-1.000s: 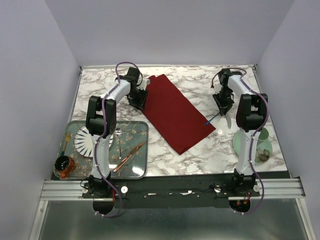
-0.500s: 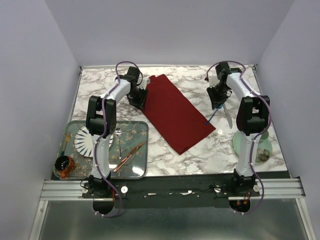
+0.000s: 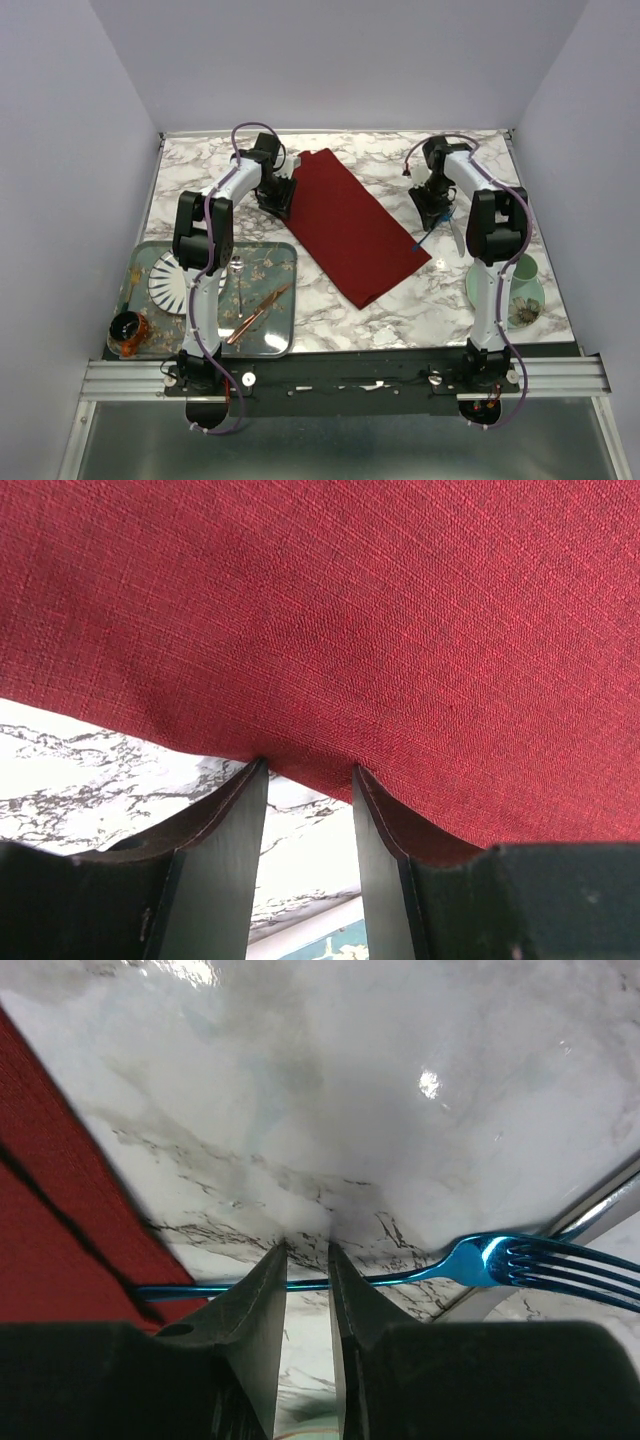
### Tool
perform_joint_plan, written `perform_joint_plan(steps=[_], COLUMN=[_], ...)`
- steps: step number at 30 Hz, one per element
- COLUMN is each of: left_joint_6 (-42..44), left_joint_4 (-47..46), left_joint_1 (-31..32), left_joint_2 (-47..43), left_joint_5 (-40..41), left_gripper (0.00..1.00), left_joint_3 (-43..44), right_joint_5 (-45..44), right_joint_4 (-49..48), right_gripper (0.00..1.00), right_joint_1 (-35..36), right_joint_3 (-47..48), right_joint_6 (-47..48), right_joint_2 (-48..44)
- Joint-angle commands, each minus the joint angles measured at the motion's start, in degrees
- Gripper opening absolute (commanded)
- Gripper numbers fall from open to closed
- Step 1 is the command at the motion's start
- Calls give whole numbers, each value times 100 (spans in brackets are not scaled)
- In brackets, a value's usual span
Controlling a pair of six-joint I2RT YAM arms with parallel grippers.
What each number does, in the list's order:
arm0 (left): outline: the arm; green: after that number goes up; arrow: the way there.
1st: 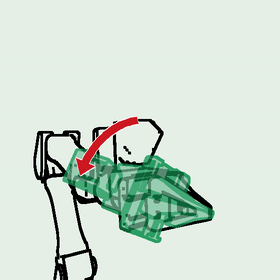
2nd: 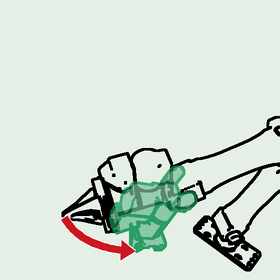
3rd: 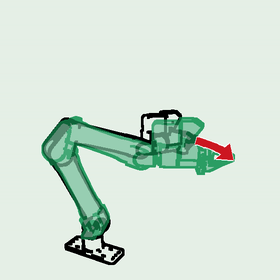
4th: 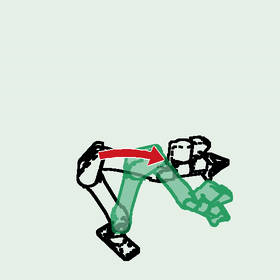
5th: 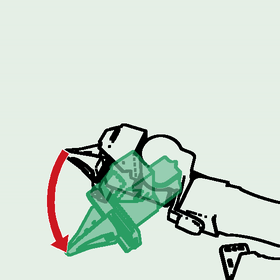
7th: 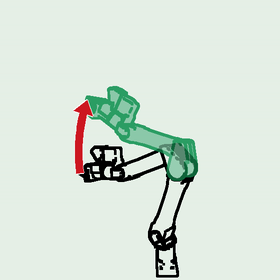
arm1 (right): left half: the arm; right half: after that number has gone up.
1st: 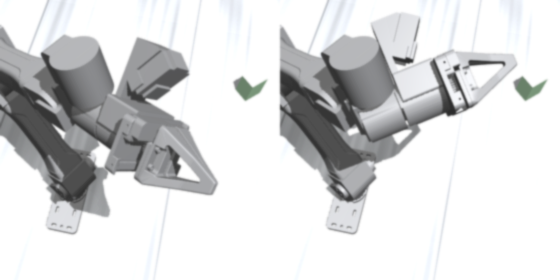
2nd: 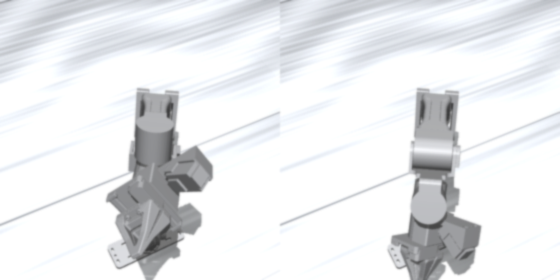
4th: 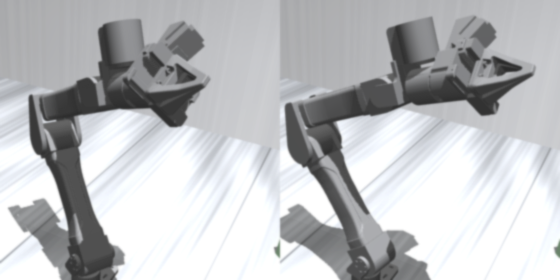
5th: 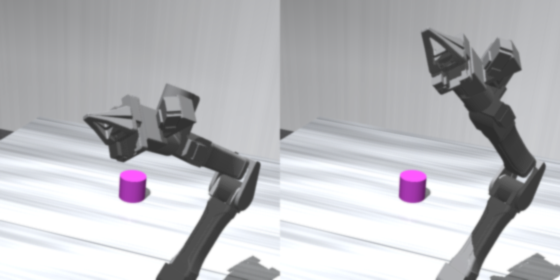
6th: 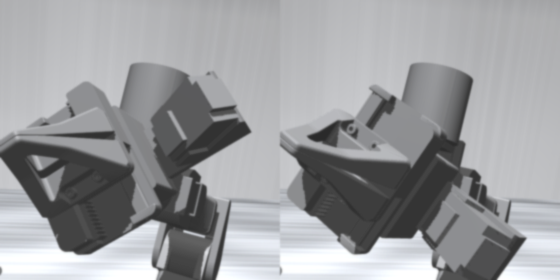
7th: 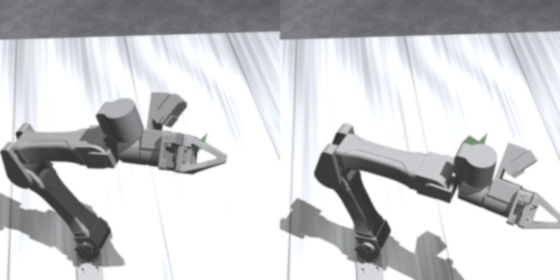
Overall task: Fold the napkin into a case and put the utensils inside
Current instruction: Move the fork to the corner of the board.
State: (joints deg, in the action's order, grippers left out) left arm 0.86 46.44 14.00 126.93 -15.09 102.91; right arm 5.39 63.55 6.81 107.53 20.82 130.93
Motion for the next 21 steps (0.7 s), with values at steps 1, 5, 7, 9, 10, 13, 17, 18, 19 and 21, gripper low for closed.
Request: perform_joint_plan(steps=[1,5,7,9,10,13,17,18,19,21], left_joint_6=[63,72,81,81,89,116,116,107,107,63], left_joint_4=[102,181,199,208,208,217,173,164,155,112], left_joint_1=[-2,6,-2,6,6,-3,-38,-38,-38,-38], left_joint_2=[139,182,209,209,200,191,147,130,130,130], left_joint_5=[15,182,173,164,173,173,103,77,68,15], left_gripper=[50,50,50,50,50,50,50,50,50,50], left_joint_3=[229,291,326,343,343,308,221,220,194,194], right_joint_5=[-740,-1057,-1215,-1294,-1277,-1075,-672,-575,-287,-170], right_joint_4=[369,325,228,167,184,289,535,684,711,703], right_gripper=[31,31,31,31,31,32,41,44,53,60], right_joint_1=[-13,-83,-136,-145,-145,-145,-136,-119,-101,-5], right_joint_3=[-302,-408,-417,-390,-390,-302,-136,-40,-47,-100], right_joint_6=[668,1169,1424,1626,1662,1706,1505,1365,1276,1136], right_joint_2=[-50,-165,-165,-165,-165,-235,-410,-480,-507,-630])
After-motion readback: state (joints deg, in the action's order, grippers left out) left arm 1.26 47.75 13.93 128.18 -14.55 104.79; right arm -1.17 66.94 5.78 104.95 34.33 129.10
